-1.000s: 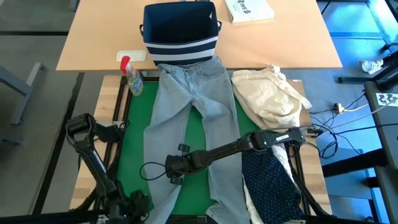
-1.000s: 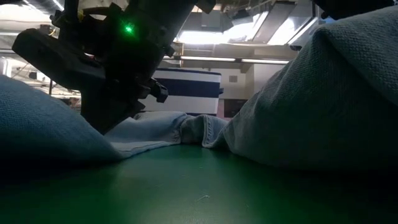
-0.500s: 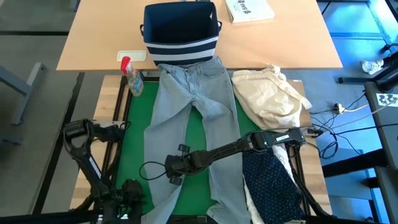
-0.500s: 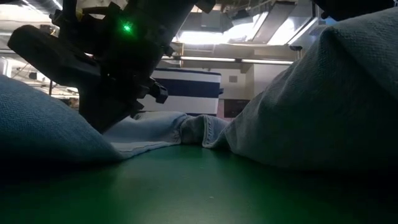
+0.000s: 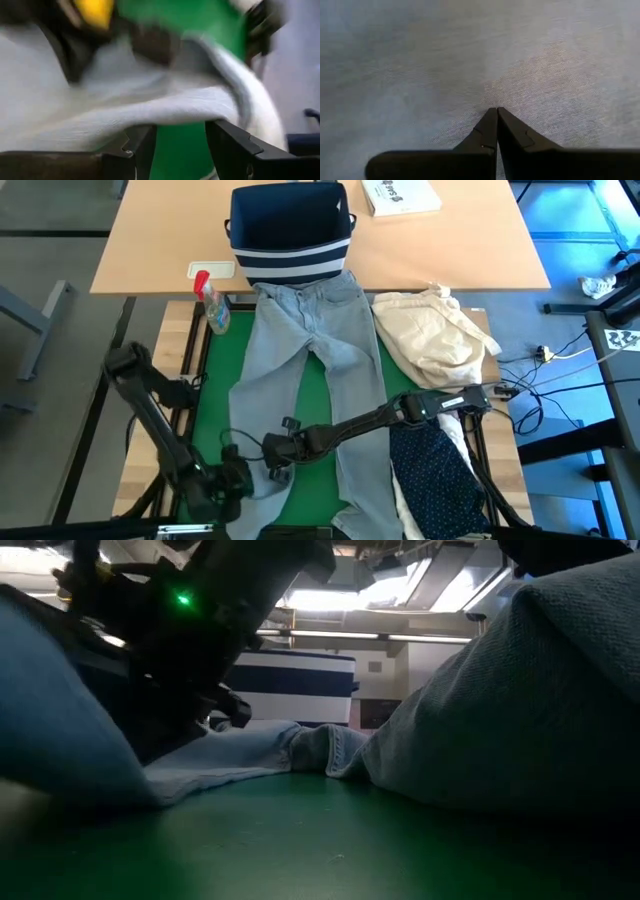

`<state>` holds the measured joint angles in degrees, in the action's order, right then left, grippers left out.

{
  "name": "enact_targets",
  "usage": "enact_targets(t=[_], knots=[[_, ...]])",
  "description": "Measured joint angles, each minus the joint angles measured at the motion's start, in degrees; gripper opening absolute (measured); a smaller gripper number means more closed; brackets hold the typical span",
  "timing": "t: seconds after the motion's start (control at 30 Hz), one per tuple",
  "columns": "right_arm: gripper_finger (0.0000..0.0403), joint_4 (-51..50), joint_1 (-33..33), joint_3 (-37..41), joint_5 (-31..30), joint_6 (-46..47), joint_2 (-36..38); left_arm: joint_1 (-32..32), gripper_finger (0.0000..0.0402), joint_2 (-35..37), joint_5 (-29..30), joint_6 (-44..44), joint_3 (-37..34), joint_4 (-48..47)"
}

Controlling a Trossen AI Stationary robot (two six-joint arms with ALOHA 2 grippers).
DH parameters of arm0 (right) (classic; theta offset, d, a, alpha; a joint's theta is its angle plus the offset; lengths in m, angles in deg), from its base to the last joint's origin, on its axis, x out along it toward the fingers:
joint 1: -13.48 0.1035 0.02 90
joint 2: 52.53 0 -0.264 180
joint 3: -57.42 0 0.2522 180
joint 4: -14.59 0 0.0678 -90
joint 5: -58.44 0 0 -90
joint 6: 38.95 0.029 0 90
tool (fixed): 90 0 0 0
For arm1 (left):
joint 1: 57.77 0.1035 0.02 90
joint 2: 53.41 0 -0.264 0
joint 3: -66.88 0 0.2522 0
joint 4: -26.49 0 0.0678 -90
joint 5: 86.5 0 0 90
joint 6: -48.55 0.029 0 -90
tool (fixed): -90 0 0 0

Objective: Fold laundry
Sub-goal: Fold the blue jeans

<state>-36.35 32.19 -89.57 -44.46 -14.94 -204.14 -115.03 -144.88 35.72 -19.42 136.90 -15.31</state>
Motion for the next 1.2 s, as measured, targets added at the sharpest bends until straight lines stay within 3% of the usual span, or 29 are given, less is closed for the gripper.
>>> enact_targets(t=[0.13, 0.23, 0.4, 0.67, 0.87, 0.97, 1.1, 1.2], knots=[[0.001, 4.7, 0.4, 0.1, 0.2, 0.2, -0.8, -0.1, 0.0163, 9.6, 8.4, 4.0, 0.4, -1.1], [0.001, 8.2, 0.5, 0.1, -0.4, 0.6, -1.7, -0.9, 0.0163, 12.8, 13.8, 4.0, 0.6, -0.2], [0.001, 9.6, 0.4, 0.1, -1.8, 1.7, -2.0, -4.3, 0.0163, 9.8, 3.5, -3.4, -0.2, -0.2], [0.001, 10.6, -0.1, 0.1, -3.0, 1.3, -2.1, -12.4, 0.0163, -2.9, -9.5, -24.7, -1.0, -0.6], [0.001, 10.6, 0.0, 0.1, -3.0, 1.2, -2.1, -14.0, 0.0163, -8.1, -18.6, -32.8, -1.0, 1.2], [0.001, 10.6, 0.0, 0.1, -3.0, 1.2, -2.1, -14.3, 0.0163, -8.1, -16.2, -29.6, -1.0, 13.4], [0.001, 10.5, 0.0, 0.1, -3.0, 1.2, -2.1, -14.9, 0.0163, -10.3, -8.8, -14.0, -0.7, 43.9], [0.001, 10.5, 0.0, 0.1, -2.9, 1.2, -2.1, -14.9, 0.0163, -14.0, -12.0, -8.6, -0.8, 55.2]])
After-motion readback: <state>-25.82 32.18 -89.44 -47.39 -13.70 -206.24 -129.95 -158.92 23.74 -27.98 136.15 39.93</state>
